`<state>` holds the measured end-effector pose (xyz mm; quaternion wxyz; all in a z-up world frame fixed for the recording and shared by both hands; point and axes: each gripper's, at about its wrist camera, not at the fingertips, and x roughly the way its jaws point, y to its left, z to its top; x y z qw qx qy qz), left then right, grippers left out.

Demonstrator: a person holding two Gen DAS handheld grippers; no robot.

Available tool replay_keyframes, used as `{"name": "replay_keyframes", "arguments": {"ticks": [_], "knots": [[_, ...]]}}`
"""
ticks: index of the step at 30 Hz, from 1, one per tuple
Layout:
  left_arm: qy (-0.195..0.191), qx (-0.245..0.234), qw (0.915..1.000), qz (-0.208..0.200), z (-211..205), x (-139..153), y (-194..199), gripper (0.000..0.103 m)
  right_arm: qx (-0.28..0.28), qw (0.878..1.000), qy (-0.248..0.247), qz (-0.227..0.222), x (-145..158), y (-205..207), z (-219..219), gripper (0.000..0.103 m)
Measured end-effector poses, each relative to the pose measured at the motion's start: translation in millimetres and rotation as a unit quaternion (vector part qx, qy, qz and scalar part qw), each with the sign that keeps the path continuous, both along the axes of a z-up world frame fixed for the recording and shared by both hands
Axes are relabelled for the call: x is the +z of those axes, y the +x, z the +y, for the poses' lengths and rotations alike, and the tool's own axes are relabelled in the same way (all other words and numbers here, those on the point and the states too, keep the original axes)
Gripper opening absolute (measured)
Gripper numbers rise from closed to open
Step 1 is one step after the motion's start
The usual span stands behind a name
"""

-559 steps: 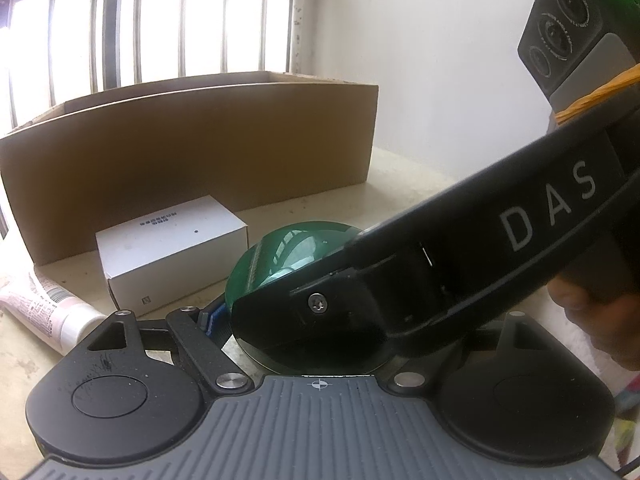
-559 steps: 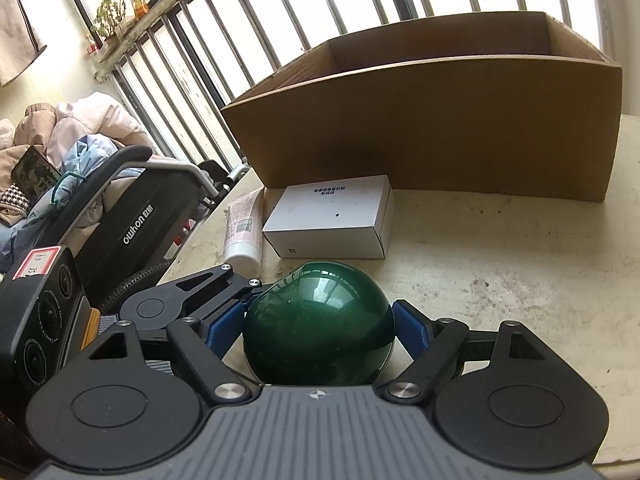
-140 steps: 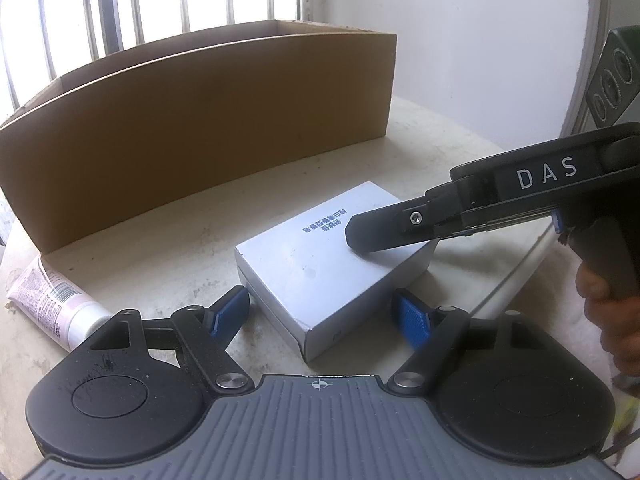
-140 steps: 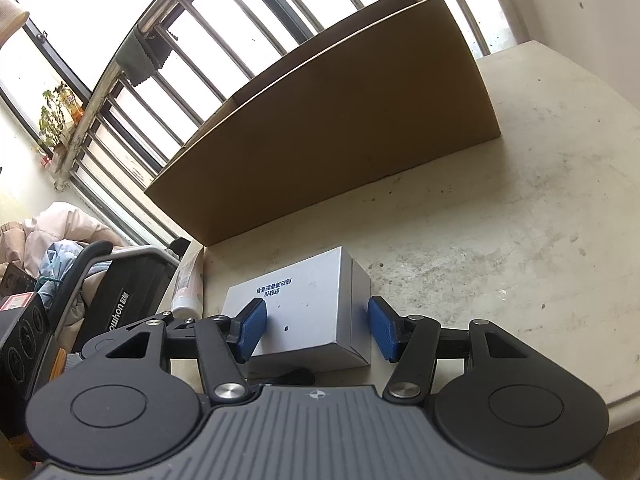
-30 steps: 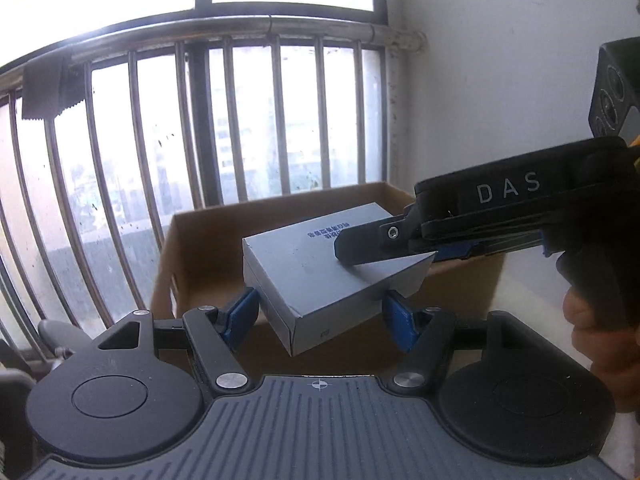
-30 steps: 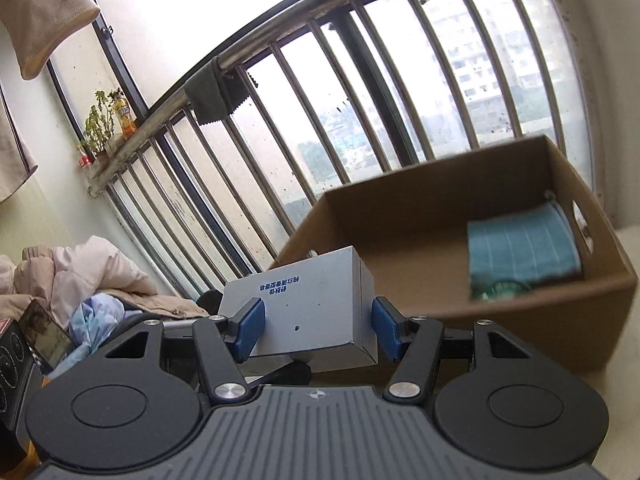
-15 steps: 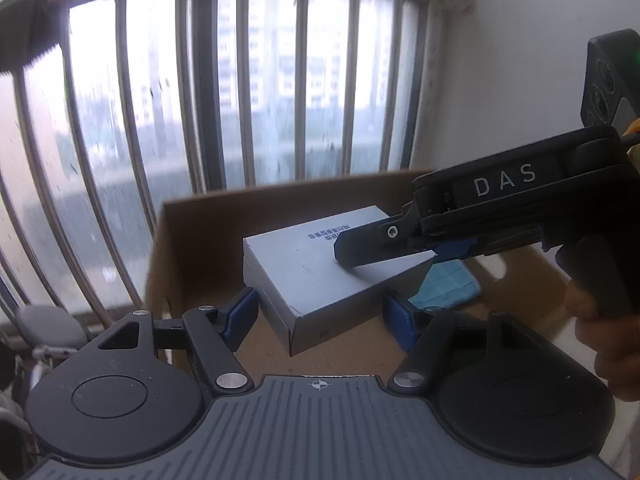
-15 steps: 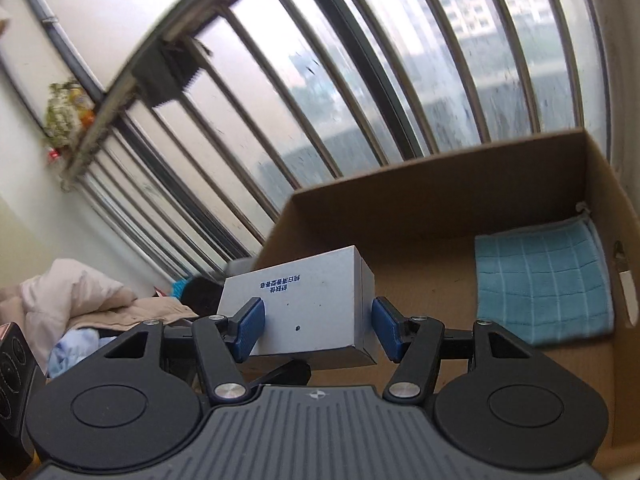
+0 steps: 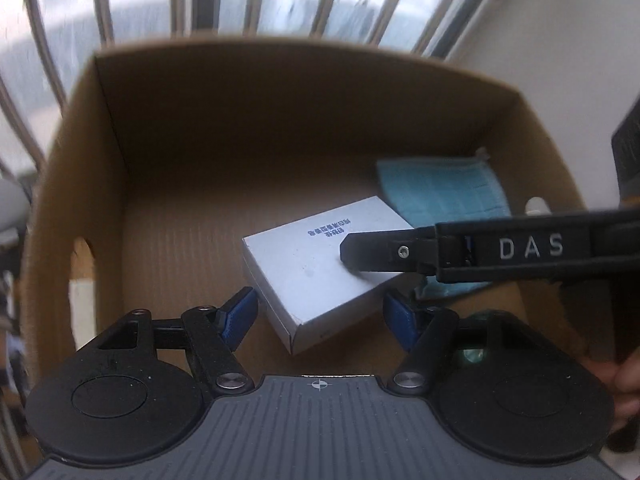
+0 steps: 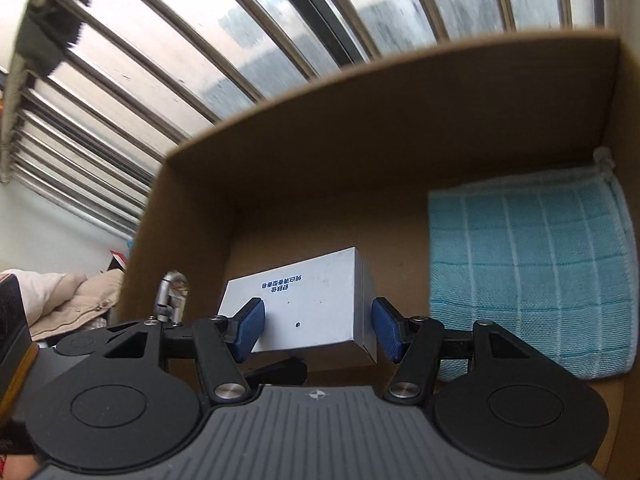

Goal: Organize objects
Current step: 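Lift the white box with the right gripper and carry it over the cardboard box, then open the right gripper to drop the white box into the cardboard box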

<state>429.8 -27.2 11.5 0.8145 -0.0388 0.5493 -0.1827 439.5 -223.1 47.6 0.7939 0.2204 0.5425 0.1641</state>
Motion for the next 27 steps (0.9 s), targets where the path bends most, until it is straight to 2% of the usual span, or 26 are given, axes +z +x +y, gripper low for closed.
{"name": "replay_keyframes", "arguments": {"ticks": [2, 6, 11, 15, 19, 22, 27], "knots": [[0.001, 0.008, 1.0, 0.004, 2, -3, 3, 0.075, -0.003, 1.0, 0.007, 0.02, -12, 2, -1, 0.062], [-0.002, 0.016, 0.9998, -0.012, 5, 4, -8, 0.082, -0.01, 1.0, 0.013, 0.025, -15, -4, -2, 0.062], [-0.004, 0.013, 0.9983, -0.056, 10, 31, -37, 0.085, -0.012, 1.0, 0.026, -0.007, 8, -26, -6, 0.063], [-0.046, 0.014, 0.9943, -0.095, 23, 61, -77, 0.087, -0.004, 0.998, 0.049, -0.047, 39, -56, -17, 0.067], [-0.085, 0.002, 0.9855, -0.147, 38, 90, -136, 0.096, 0.006, 0.992, 0.08, -0.098, 73, -105, -30, 0.073], [-0.113, 0.001, 0.9763, -0.184, 52, 104, -183, 0.097, 0.014, 0.985, 0.099, -0.143, 98, -147, -39, 0.077], [-0.13, 0.018, 0.9602, -0.247, 66, 103, -252, 0.103, 0.027, 0.967, 0.128, -0.216, 124, -203, -47, 0.092]]}}
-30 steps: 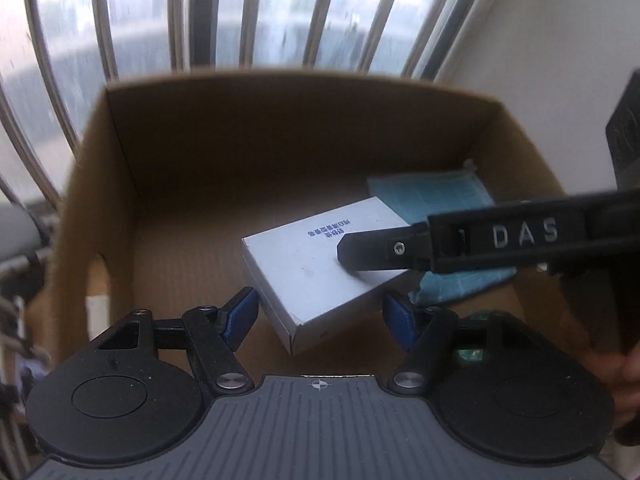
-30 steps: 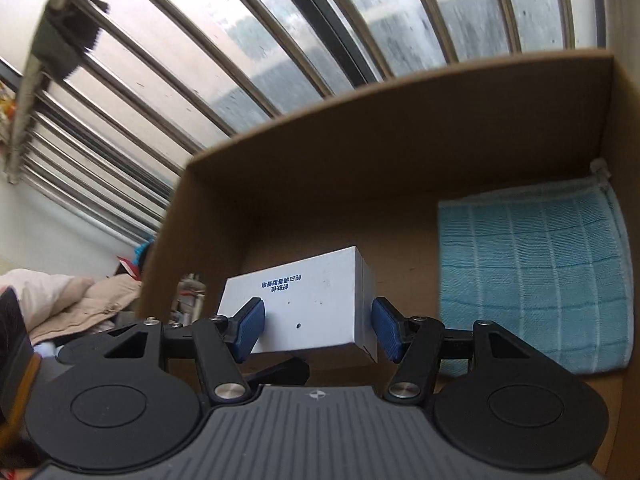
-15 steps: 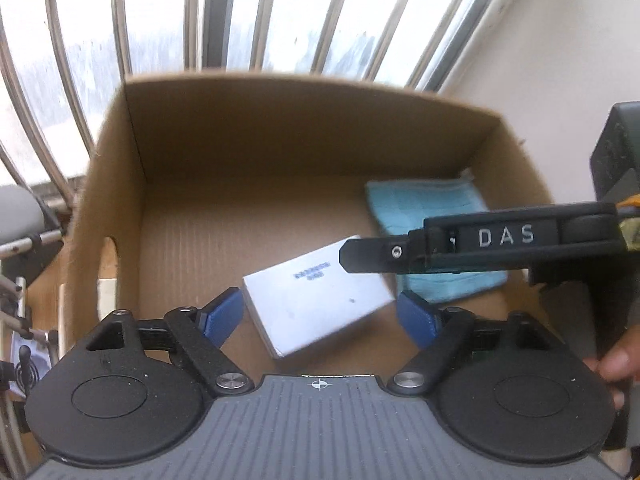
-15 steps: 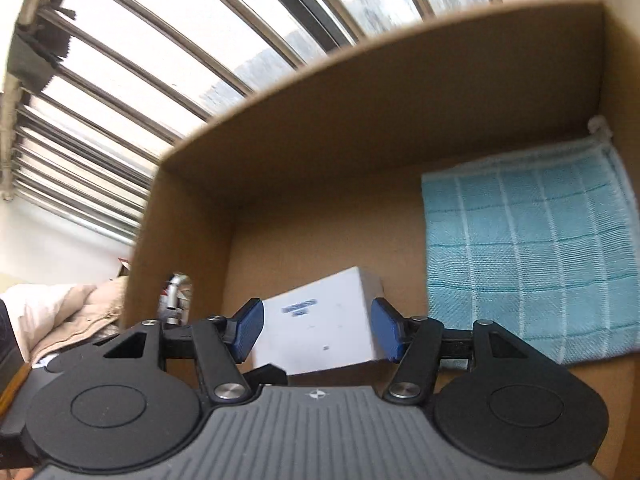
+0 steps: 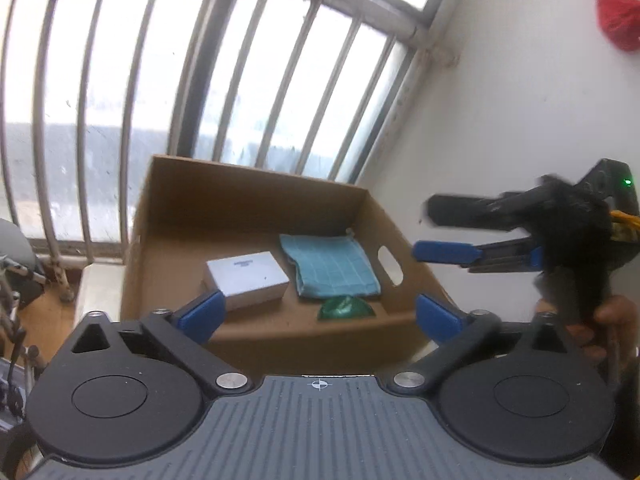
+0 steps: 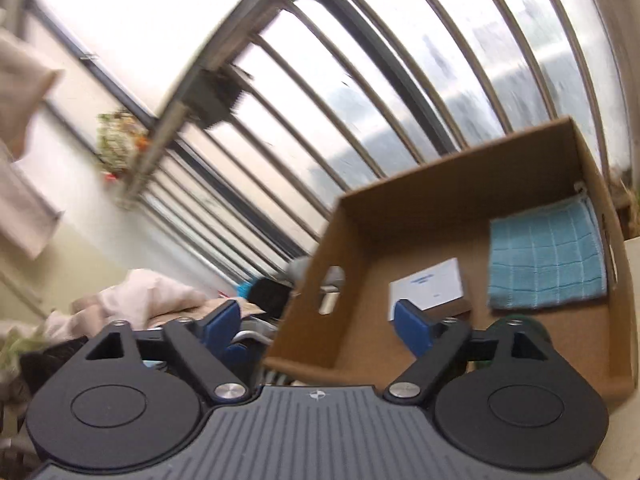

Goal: Organize objects
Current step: 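Open the right gripper to drop the white box into the cardboard box, then move the right gripper down to the pink-and-white tube on the table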

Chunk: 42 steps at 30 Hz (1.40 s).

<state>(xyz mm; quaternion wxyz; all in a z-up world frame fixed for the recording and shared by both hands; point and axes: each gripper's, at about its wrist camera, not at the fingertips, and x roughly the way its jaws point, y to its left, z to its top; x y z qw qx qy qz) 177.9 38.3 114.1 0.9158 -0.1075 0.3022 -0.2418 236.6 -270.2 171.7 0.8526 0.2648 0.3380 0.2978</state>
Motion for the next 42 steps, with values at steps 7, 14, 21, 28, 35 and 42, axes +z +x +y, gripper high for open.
{"name": "replay_keyframes", "arguments": {"ticks": [7, 14, 21, 28, 35, 42], "knots": [[0.005, 0.059, 0.9982, 0.011, 5, -39, -56, 0.103, 0.027, 0.999, 0.036, -0.001, -34, -72, 11, 0.094], [0.046, 0.096, 0.994, 0.023, 14, -58, -89, 0.103, 0.052, 0.998, 0.025, 0.015, -79, -97, 43, 0.094], [0.065, 0.124, 0.9892, 0.043, 17, -68, -103, 0.103, 0.092, 0.994, 0.036, 0.055, -99, -94, 70, 0.094], [0.066, 0.15, 0.9853, 0.047, 18, -70, -111, 0.103, 0.128, 0.99, 0.037, 0.055, -100, -93, 85, 0.094], [0.063, 0.161, 0.9835, 0.052, 19, -77, -113, 0.103, 0.138, 0.988, 0.032, 0.056, -100, -92, 89, 0.094], [0.071, 0.15, 0.9849, 0.051, 29, -78, -107, 0.103, 0.122, 0.991, 0.034, 0.052, -102, -91, 91, 0.094]]}}
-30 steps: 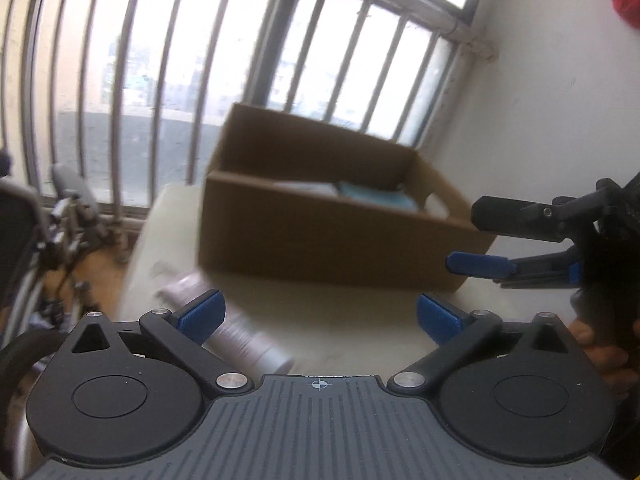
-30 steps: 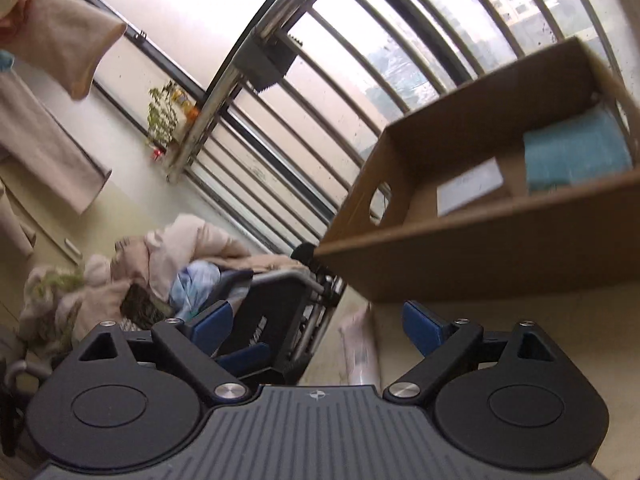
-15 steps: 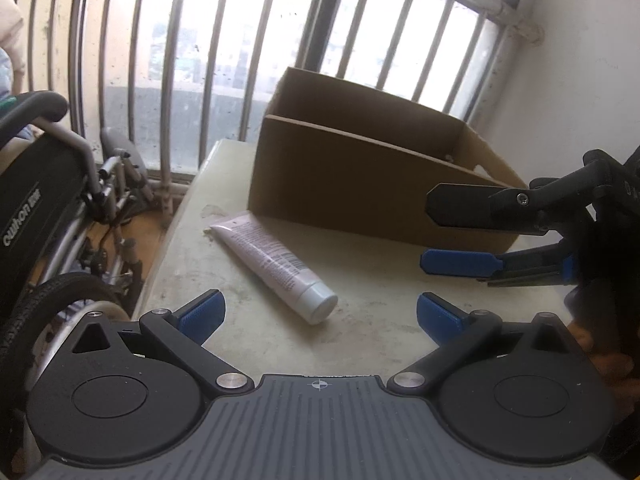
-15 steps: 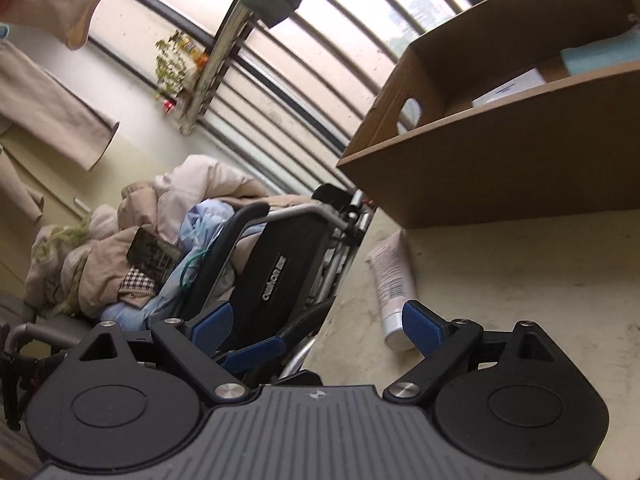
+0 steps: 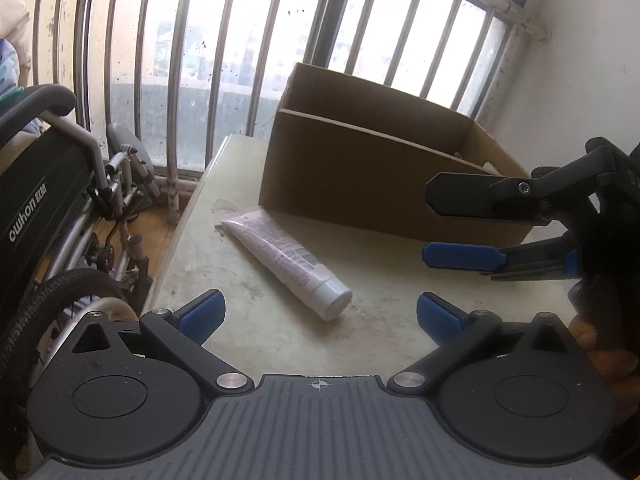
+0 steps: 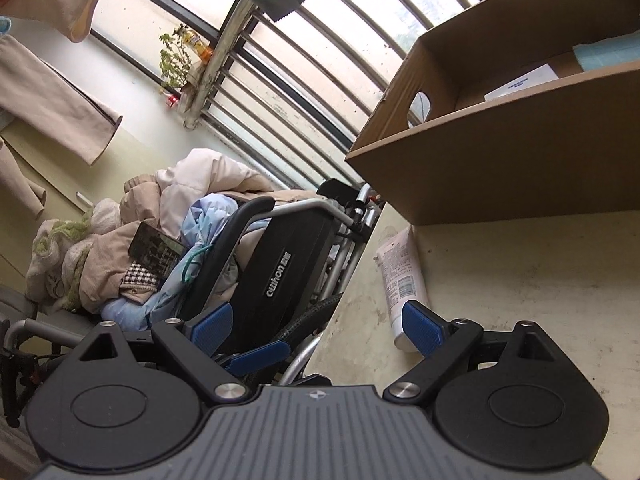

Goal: Organize objects
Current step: 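Move the right gripper down to the pink-and-white tube on the table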

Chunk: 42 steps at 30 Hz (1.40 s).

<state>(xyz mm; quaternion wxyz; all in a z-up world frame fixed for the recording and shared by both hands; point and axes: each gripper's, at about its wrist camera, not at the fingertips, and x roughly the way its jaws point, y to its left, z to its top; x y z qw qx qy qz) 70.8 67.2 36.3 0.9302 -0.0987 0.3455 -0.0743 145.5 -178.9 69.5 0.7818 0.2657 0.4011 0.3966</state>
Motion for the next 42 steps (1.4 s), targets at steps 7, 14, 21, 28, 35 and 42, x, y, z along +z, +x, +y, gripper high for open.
{"name": "replay_keyframes", "arguments": {"ticks": [7, 14, 21, 28, 35, 42], "knots": [[0.0, -0.013, 0.9999, -0.005, 20, -2, 8, 0.103, -0.018, 1.0, 0.002, 0.008, -4, 15, 15, 0.094], [-0.03, -0.03, 0.999, 0.017, 31, -25, 36, 0.103, -0.021, 0.999, -0.046, 0.016, -16, 40, 39, 0.091], [-0.042, -0.067, 0.9964, 0.031, 26, -39, 61, 0.102, -0.01, 0.996, -0.08, 0.038, -41, 68, 55, 0.079], [-0.052, -0.087, 0.9936, 0.051, 23, -53, 79, 0.101, 0.001, 0.994, -0.087, 0.071, -66, 89, 53, 0.068], [-0.065, -0.1, 0.9914, 0.053, 21, -55, 83, 0.097, 0.022, 0.994, -0.079, 0.075, -71, 93, 55, 0.063], [-0.074, -0.115, 0.9891, 0.053, 15, -55, 81, 0.093, 0.042, 0.993, -0.074, 0.08, -72, 90, 60, 0.059]]}}
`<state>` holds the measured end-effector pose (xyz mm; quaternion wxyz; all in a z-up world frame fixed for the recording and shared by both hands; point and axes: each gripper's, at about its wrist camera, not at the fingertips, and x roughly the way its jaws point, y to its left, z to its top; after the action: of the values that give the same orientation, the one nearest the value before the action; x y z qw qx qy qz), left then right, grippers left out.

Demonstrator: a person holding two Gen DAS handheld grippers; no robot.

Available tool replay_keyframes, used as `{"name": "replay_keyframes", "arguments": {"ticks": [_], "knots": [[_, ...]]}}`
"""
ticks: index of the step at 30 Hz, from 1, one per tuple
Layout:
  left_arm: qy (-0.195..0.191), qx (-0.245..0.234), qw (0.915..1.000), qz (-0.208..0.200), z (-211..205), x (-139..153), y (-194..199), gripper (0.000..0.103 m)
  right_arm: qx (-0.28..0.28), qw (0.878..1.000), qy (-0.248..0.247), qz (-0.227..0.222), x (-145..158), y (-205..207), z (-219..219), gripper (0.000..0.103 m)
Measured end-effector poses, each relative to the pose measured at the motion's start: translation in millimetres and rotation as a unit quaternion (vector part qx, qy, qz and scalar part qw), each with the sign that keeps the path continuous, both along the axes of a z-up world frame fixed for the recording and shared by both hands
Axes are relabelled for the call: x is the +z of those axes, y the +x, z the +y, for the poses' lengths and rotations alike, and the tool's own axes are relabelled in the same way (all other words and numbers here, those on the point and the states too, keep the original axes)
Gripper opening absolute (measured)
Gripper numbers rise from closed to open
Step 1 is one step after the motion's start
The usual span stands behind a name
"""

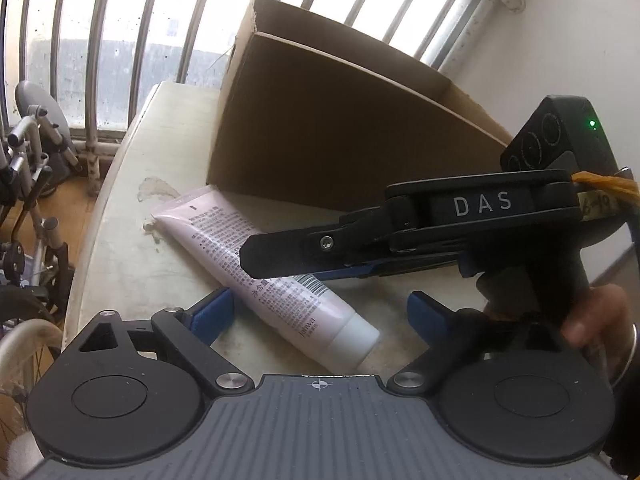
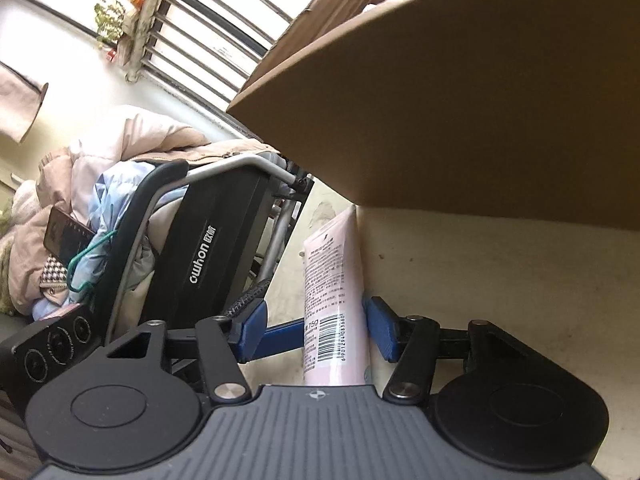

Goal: Organize objects
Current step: 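Move the right gripper down to the pink-and-white tube on the table, then close the right gripper on the cap end of the tube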

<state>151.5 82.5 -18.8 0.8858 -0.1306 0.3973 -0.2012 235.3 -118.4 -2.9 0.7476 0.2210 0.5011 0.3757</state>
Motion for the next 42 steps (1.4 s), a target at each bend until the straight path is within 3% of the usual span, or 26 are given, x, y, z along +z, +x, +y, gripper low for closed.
{"name": "replay_keyframes", "arguments": {"ticks": [12, 24, 31, 36, 42], "knots": [[-0.025, -0.026, 0.9993, 0.014, -5, -1, -19, 0.089, -0.003, 1.0, -0.001, 0.006, 0, -18, -14, 0.059], [-0.029, -0.076, 0.9966, 0.006, -19, -5, -57, 0.067, -0.023, 0.999, 0.018, 0.018, -3, -54, -44, 0.059], [-0.041, -0.107, 0.9934, -0.005, -25, -11, -70, 0.057, -0.03, 0.998, 0.034, 0.035, -9, -70, -52, 0.045], [-0.051, -0.105, 0.9931, 0.004, -20, -11, -68, 0.057, -0.042, 0.998, 0.039, 0.041, -12, -72, -54, 0.037], [-0.077, -0.096, 0.9921, 0.027, -6, -12, -61, 0.065, -0.055, 0.995, 0.058, 0.057, -17, -75, -63, 0.036]]}}
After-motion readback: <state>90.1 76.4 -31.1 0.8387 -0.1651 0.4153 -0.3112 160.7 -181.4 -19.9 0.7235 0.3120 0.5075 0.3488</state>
